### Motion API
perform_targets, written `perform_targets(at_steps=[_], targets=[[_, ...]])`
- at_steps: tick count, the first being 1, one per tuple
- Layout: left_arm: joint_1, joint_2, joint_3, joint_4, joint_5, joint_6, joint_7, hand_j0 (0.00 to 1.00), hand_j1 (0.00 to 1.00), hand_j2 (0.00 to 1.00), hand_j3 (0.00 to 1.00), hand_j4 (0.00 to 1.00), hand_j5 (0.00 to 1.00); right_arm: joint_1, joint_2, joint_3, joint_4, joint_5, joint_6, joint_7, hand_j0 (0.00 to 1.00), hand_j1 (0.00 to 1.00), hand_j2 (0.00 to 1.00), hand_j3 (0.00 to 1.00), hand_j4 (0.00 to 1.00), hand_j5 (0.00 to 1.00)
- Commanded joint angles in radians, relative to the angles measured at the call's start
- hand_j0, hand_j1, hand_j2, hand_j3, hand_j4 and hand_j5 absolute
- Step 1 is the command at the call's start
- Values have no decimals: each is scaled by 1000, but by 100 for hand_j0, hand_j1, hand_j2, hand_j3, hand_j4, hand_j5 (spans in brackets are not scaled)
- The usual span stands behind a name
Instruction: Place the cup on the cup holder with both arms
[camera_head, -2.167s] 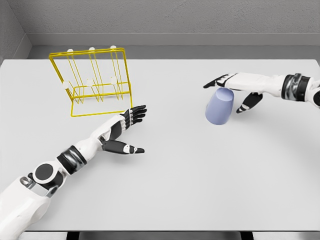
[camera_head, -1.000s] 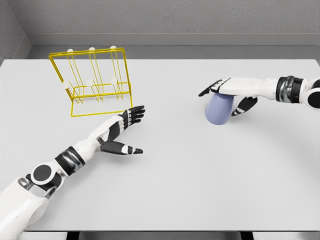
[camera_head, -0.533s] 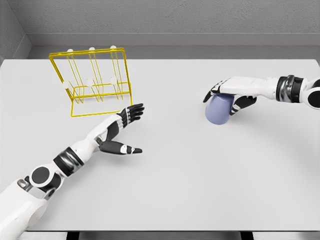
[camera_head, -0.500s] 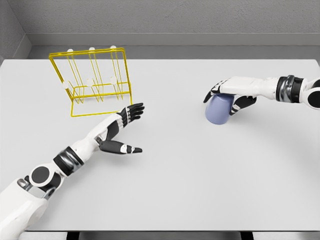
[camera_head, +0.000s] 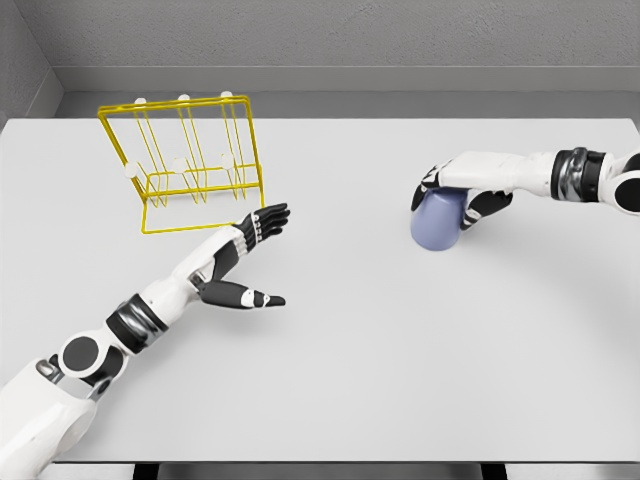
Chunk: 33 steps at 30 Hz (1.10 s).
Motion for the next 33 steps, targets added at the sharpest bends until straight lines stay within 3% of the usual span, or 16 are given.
perform_targets(at_steps=[1, 9, 33], targets=[[0, 3, -1, -1, 4, -16, -4, 100, 100, 100, 100, 100, 100, 0, -1, -2, 0, -3, 1, 1, 62, 62, 62, 62, 62, 62], [0, 2, -1, -3, 2, -30, -4, 100, 100, 100, 100, 100, 100, -14, -3, -2, -9, -3, 1, 2, 62, 62, 62, 62, 62, 62], [-2, -3, 1, 2, 0, -24, -2, 100, 100, 100, 100, 100, 100, -38, -7, 0, -162, -7, 1, 1, 62, 62, 62, 62, 62, 62]])
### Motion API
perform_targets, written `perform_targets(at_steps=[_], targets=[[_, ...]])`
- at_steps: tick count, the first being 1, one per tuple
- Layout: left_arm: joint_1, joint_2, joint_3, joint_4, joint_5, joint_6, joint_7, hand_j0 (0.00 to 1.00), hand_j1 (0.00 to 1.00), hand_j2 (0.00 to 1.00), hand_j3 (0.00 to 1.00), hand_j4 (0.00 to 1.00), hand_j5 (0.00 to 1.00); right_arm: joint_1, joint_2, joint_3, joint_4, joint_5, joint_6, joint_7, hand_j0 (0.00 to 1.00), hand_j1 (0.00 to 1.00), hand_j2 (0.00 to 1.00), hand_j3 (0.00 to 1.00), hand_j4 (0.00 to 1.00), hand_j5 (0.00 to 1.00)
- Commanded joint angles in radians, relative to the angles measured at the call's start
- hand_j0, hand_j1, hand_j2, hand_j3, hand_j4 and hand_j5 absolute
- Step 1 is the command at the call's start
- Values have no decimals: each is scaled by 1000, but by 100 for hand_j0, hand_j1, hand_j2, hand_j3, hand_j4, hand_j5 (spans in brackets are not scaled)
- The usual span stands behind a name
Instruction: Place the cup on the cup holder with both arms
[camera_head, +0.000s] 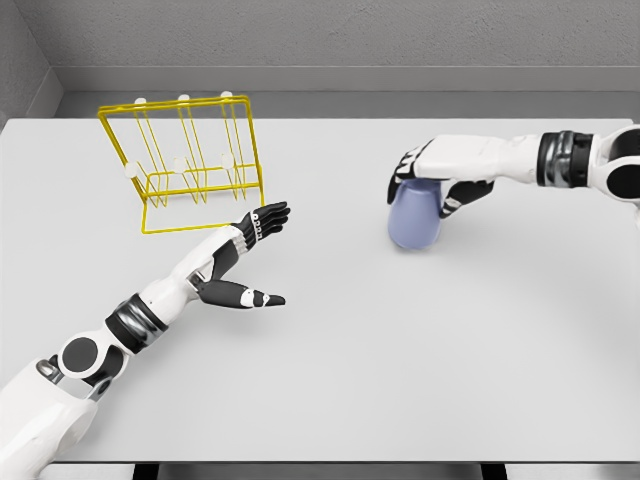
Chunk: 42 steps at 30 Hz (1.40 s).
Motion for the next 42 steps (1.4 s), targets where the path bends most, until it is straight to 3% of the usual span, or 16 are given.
perform_targets(at_steps=[1, 22, 31, 42], targets=[[0, -1, 0, 0, 4, 0, 0, 100, 100, 100, 100, 100, 100, 0, 0, -1, -22, -7, 3, -1, 62, 62, 62, 62, 62, 62], [0, -4, 0, 3, 4, 0, 2, 100, 100, 100, 100, 100, 100, 6, 53, 14, -84, -7, 3, -1, 62, 62, 62, 62, 62, 62], [0, -4, 0, 5, 4, 0, 2, 100, 100, 100, 100, 100, 100, 8, 115, 29, -82, -7, 3, 13, 62, 62, 62, 62, 62, 62], [-2, -6, 0, 8, 4, -1, -2, 100, 100, 100, 100, 100, 100, 21, 136, 39, -73, -8, 3, 13, 62, 62, 62, 62, 62, 62]])
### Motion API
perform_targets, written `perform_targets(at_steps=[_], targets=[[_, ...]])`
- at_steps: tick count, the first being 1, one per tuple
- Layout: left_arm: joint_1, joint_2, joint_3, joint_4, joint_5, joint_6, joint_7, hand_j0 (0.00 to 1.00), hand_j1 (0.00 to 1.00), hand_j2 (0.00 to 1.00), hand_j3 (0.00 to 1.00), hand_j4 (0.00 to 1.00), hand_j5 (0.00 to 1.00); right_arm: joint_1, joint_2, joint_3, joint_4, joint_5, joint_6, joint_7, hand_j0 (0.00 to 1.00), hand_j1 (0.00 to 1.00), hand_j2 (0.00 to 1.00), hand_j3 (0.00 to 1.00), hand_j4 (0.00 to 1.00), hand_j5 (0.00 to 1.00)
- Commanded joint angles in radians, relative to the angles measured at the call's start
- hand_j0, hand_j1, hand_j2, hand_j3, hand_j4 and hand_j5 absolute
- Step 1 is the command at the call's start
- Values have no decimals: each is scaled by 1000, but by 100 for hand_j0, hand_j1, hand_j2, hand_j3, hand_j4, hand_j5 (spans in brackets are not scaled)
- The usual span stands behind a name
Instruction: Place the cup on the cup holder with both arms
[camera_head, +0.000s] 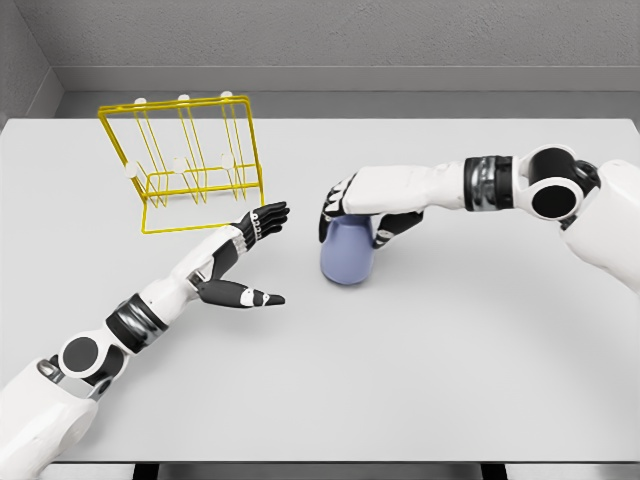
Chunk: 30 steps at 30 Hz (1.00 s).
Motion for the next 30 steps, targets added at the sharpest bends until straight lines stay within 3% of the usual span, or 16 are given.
perform_targets(at_steps=[1, 6, 8, 9, 10, 16, 22, 26, 29, 30], targets=[[2, -2, 0, 0, 4, 0, -3, 100, 100, 100, 100, 100, 100, 0, 6, 0, 1, -7, 3, 0, 62, 62, 62, 62, 62, 62], [0, -2, 0, 0, 4, 1, -1, 100, 100, 100, 100, 100, 100, 3, 24, 0, 10, -6, 3, 7, 63, 63, 63, 63, 63, 63], [0, -1, 0, 1, 4, 1, -1, 100, 100, 100, 100, 100, 100, 8, 26, 0, 24, -7, 3, 6, 76, 76, 76, 76, 76, 76], [0, -1, 0, 1, 4, 3, 0, 100, 100, 100, 100, 100, 100, 9, 30, 0, 30, -7, 3, 6, 93, 93, 93, 93, 93, 93], [0, -1, 0, 1, 4, 3, 0, 100, 100, 100, 100, 100, 100, 9, 35, 0, 32, -7, 3, 6, 100, 100, 100, 100, 100, 100], [0, 7, 0, 3, 4, 1, 0, 100, 100, 100, 100, 100, 100, 14, 24, 0, 32, -6, 3, 7, 100, 100, 100, 100, 100, 100], [-2, 2, 2, 3, 4, 1, 0, 100, 100, 100, 100, 100, 100, 9, -57, -14, 32, -6, 3, 7, 100, 100, 100, 100, 100, 100], [-11, -88, 0, 39, -42, 4, 0, 100, 100, 100, 100, 100, 100, 11, -114, -152, 32, -6, 3, 6, 100, 100, 100, 100, 100, 100], [-25, -96, -3, 47, -49, 52, -4, 100, 100, 100, 100, 100, 100, 14, -158, -155, 39, -6, 3, 6, 100, 100, 100, 100, 100, 100], [-28, -96, -1, 47, -68, 66, -4, 100, 100, 100, 100, 100, 100, 17, -181, -157, 84, -4, 3, 4, 100, 100, 100, 100, 100, 100]])
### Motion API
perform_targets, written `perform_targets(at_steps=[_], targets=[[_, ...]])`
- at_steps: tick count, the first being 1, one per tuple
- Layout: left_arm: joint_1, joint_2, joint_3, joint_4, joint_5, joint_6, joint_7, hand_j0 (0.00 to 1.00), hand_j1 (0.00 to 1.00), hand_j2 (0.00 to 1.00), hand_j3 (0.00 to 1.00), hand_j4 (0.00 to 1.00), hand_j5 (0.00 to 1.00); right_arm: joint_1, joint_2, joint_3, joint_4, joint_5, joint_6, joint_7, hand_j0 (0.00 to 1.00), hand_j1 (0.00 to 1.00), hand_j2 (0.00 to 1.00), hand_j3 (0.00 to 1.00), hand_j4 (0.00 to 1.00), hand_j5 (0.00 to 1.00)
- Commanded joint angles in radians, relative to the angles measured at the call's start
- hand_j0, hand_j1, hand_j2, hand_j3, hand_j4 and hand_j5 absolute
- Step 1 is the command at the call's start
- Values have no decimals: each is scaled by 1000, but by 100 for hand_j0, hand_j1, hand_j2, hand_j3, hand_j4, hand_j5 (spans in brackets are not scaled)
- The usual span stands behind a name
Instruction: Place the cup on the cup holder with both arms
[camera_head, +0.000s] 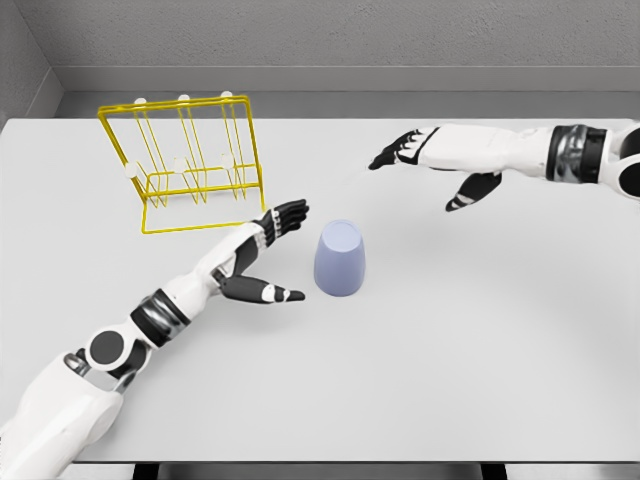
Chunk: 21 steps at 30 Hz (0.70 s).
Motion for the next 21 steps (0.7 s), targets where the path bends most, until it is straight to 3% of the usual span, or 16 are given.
perform_targets(at_steps=[1, 6, 18, 21], targets=[[0, -14, 0, 8, -20, 27, -1, 100, 100, 100, 100, 100, 100, 0, -57, -22, 40, -20, 3, -13, 100, 100, 100, 100, 100, 100], [-48, -42, 0, 101, -19, 27, 0, 100, 100, 100, 100, 100, 100, 28, -69, -22, 152, -20, 3, -13, 100, 100, 100, 100, 100, 100], [-48, -79, -17, 95, -23, 24, -23, 100, 100, 100, 100, 100, 100, 43, -65, -68, 159, -20, 3, -11, 100, 100, 100, 100, 100, 100], [-48, -99, -15, 95, -71, 24, -23, 100, 100, 100, 100, 100, 100, 43, -65, -70, 159, -20, 3, -11, 100, 100, 100, 100, 100, 100]])
